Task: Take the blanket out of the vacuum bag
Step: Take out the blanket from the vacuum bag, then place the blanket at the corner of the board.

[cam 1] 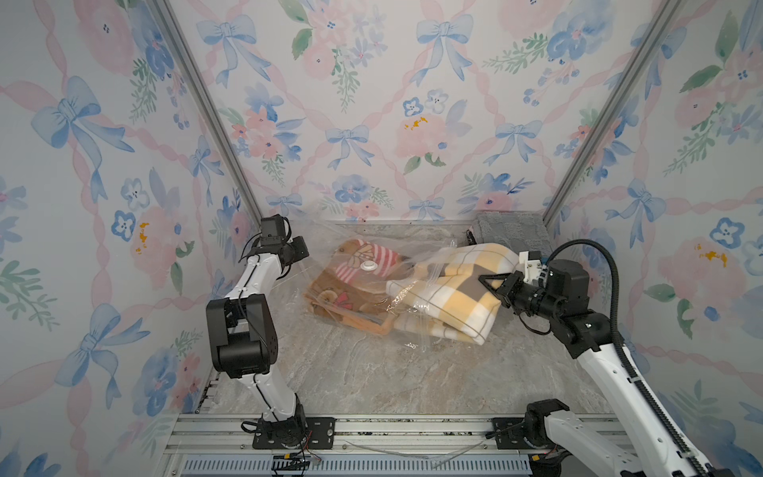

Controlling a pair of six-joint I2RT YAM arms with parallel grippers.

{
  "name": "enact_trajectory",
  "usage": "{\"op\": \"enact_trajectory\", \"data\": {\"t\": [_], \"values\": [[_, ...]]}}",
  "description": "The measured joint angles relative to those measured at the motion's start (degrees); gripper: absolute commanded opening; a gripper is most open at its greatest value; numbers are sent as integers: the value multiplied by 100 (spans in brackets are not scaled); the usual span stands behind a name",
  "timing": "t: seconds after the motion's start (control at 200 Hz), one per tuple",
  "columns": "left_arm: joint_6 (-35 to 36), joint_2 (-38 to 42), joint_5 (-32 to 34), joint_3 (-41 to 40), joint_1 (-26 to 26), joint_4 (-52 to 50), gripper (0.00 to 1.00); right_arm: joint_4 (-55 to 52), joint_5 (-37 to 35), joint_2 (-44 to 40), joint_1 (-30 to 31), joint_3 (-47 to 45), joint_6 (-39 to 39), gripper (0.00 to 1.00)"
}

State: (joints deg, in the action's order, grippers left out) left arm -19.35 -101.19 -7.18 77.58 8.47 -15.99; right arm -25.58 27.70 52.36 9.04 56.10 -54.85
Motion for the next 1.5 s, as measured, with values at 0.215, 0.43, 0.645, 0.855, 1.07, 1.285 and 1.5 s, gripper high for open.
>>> {"op": "enact_trajectory", "data": {"t": [0.215,0.43,0.645,0.855,1.07,1.285,1.5], "values": [[-4,0,0,-22,24,0,0,-529,-282,-48,-334,597,-354,0],[-24,0,-35,-22,26,2,0,-811,-693,186,-533,1443,-525,0],[-44,0,-105,-22,79,4,0,-791,-1043,540,-782,2225,-557,0],[-46,0,-173,-24,96,4,0,-492,-1628,1095,-949,2605,-533,0],[-46,0,-192,-22,101,4,0,372,-2267,1703,-1060,2608,-463,0],[-46,0,-275,-31,111,11,0,1467,-2577,2358,-1246,2618,-417,0],[-44,0,-348,-59,111,52,0,2295,-2761,3051,-1550,2691,-509,0]]}}
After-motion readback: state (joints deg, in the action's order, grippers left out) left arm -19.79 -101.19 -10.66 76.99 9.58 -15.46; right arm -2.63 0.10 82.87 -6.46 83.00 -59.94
